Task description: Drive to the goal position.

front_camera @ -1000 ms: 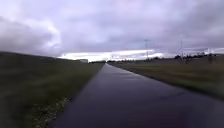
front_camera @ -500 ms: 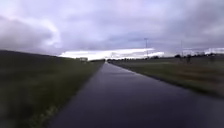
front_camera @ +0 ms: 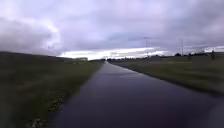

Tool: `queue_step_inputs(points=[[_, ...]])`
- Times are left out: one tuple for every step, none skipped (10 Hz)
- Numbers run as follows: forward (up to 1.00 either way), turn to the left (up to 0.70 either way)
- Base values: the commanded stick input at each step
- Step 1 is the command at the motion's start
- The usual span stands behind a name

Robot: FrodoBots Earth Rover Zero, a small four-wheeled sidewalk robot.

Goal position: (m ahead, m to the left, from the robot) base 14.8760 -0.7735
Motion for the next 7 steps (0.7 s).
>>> queue_step_inputs(points=[[0.7, 0.0], [0.7, 0.0], [0.7, 0.0], [0.7, 0.0], [0.7, 0.0], [0.7, 0.0], [0.7, 0.0]])
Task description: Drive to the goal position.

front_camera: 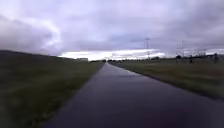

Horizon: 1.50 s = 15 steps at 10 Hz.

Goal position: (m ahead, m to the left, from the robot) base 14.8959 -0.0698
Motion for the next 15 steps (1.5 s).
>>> queue_step_inputs(points=[[0.7, 0.0], [0.7, 0.0], [0.7, 0.0], [0.7, 0.0], [0.7, 0.0], [0.7, 0.0], [0.7, 0.0], [0.7, 0.0], [0.7, 0.0], [0.7, 0.0], [0.7, 0.0], [0.7, 0.0], [0.7, 0.0], [0.7, 0.0], [0.7, 0.0]])
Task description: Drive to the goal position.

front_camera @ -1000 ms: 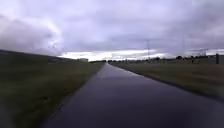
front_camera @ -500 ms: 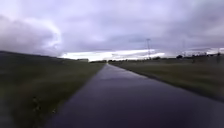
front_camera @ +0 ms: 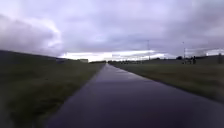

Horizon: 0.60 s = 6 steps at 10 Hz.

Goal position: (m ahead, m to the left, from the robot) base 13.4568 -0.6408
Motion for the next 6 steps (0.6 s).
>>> queue_step_inputs(points=[[0.7, 0.0], [0.7, 0.0], [0.7, 0.0], [0.7, 0.0], [0.7, 0.0], [0.7, 0.0]])
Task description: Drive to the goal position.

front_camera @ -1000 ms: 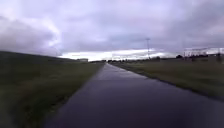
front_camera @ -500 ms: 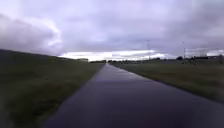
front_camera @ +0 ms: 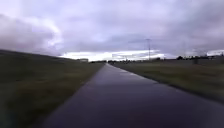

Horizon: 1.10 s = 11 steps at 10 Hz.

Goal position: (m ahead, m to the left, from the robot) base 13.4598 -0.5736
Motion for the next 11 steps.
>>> queue_step_inputs(points=[[0.7, 0.0], [0.7, 0.0], [0.7, 0.0], [0.7, 0.0], [0.7, 0.0], [0.7, 0.0], [0.7, 0.0], [0.7, 0.0], [0.7, 0.0], [0.7, 0.0], [0.7, 0.0]])
